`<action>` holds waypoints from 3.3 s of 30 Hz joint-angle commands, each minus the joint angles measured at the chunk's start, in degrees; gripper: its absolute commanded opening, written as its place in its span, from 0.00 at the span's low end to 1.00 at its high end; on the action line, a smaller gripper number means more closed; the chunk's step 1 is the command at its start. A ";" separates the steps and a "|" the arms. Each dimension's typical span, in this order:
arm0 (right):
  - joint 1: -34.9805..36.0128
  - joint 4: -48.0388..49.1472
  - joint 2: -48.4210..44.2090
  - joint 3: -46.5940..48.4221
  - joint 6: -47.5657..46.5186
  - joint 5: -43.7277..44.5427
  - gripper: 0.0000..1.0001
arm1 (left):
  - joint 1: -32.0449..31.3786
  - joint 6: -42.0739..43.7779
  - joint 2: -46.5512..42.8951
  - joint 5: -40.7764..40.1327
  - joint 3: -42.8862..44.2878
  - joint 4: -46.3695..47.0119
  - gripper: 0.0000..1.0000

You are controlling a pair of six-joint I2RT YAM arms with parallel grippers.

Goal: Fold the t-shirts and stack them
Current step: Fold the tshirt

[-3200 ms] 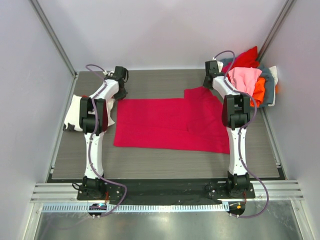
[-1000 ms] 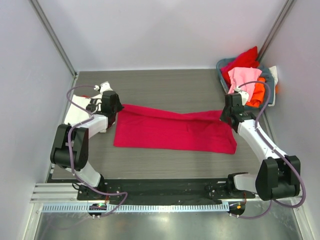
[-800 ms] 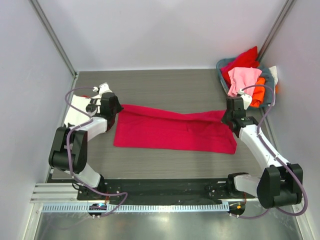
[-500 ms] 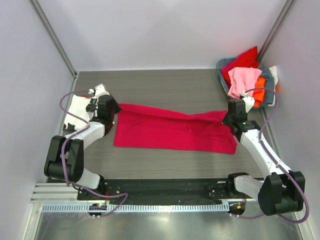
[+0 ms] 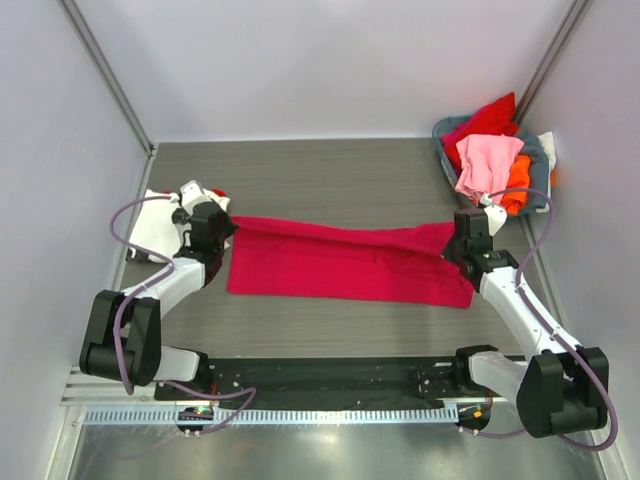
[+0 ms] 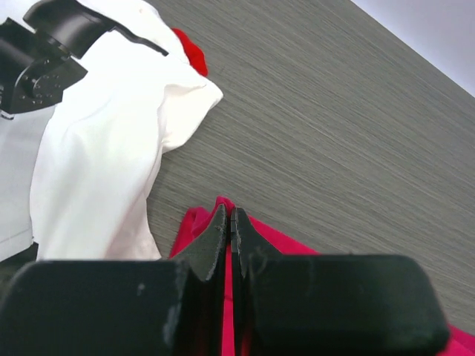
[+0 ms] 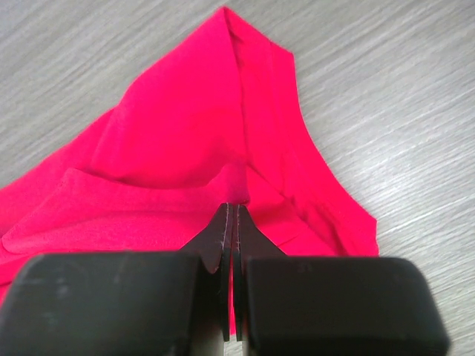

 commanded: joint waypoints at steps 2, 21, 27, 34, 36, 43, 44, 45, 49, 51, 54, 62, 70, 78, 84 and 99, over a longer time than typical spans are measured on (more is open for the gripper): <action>-0.18 1.71 -2.67 -1.69 2.72 -0.30 0.01 | 0.00 -2.02 -1.18 -1.92 -1.66 0.42 0.00; -0.09 4.52 -18.48 -16.18 12.57 0.31 0.53 | -0.09 -4.04 -12.85 2.83 -9.92 -3.18 0.21; -0.09 8.12 -20.52 -16.98 9.94 -3.89 0.56 | -0.09 -9.93 -20.86 1.59 -10.01 -13.99 0.31; -0.09 13.40 -6.03 -9.44 2.21 -14.80 0.56 | -3.69 -8.97 -17.99 8.53 -1.95 -20.74 0.36; -0.09 13.58 -0.14 -5.84 0.71 -16.38 0.56 | -7.37 -9.14 -15.78 9.07 0.70 -21.72 0.35; -0.09 15.86 12.52 2.08 -1.41 -22.53 0.54 | -20.82 -10.37 -1.46 6.42 16.32 -28.15 0.33; -0.09 16.21 13.66 2.79 -1.49 -24.02 0.54 | -23.01 -10.55 0.56 6.43 17.92 -28.32 0.33; -0.17 16.56 14.72 4.10 -1.84 -25.25 0.54 | -23.99 -10.72 3.97 6.43 19.59 -28.76 0.33; -0.09 20.68 20.17 6.04 -4.04 -31.14 0.57 | -28.03 -12.82 14.01 9.84 30.55 -32.17 0.31; -0.17 21.83 21.58 6.39 -4.66 -32.47 0.57 | -28.65 -13.62 18.40 12.13 35.05 -34.11 0.26; -0.09 22.81 24.48 6.84 -5.71 -33.70 0.57 | -29.97 -14.33 25.79 14.69 42.79 -37.37 0.24; 0.09 24.65 29.76 6.23 -5.98 -39.33 0.54 | -30.85 -15.56 38.53 19.00 55.72 -44.66 0.24; 0.09 24.92 25.99 3.06 -4.13 -43.54 0.15 | -30.85 -13.19 46.72 18.04 63.37 -51.25 0.22; 0.09 21.05 15.27 -4.14 -1.32 -45.82 0.01 | -30.76 -12.49 47.69 17.16 63.02 -51.35 0.22; 0.61 20.35 5.61 -13.46 2.98 -49.52 0.40 | -30.76 -9.94 46.55 17.86 63.11 -51.18 0.22; 0.44 7.16 -4.62 -6.71 1.93 -20.11 0.50 | -36.11 -6.07 38.90 16.89 61.18 -48.98 0.24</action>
